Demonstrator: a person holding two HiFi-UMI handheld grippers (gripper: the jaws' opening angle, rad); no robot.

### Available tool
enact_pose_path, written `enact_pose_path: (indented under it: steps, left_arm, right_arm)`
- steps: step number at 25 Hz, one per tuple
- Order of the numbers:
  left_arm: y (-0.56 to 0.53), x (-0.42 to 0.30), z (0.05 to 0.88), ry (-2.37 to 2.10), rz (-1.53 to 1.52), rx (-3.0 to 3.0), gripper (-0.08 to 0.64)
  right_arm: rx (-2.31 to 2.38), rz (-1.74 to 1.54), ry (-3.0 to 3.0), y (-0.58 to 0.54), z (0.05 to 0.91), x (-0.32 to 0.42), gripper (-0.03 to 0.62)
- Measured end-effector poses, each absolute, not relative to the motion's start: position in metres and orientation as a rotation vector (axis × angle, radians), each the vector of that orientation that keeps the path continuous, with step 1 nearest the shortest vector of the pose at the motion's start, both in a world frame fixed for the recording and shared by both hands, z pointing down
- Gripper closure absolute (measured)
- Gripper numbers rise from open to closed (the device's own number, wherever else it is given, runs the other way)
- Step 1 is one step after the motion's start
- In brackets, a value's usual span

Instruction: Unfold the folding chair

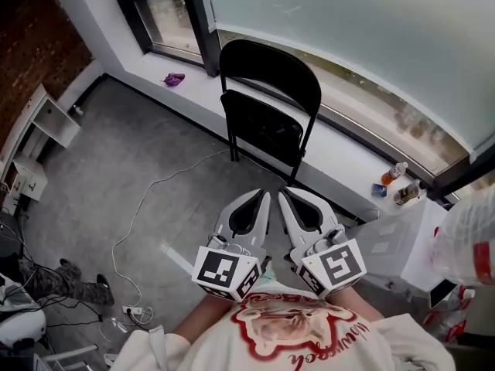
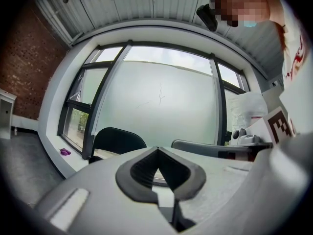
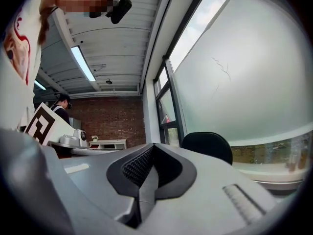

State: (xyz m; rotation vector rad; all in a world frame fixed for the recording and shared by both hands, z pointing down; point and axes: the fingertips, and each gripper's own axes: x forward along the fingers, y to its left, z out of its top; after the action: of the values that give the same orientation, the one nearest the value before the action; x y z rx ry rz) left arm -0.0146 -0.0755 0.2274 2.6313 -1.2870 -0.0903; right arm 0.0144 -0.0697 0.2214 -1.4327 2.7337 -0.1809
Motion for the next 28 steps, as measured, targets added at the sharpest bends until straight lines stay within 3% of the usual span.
enact_pose_path:
  steps: [16,28]
  left_arm:
    - [-0.133,-0.025,0.254,-1.195,-0.078,2.590,0.560]
    - [-0.189,0.018,0.264,-1.131,-0.049,2.609,0.560]
  right_arm:
    - [-1.535,-0.237,2.754,-0.124,0.248,0.002,0.569]
    - [-1.657,-0.281,2.668,-0.175,0.257,0.057,0.569]
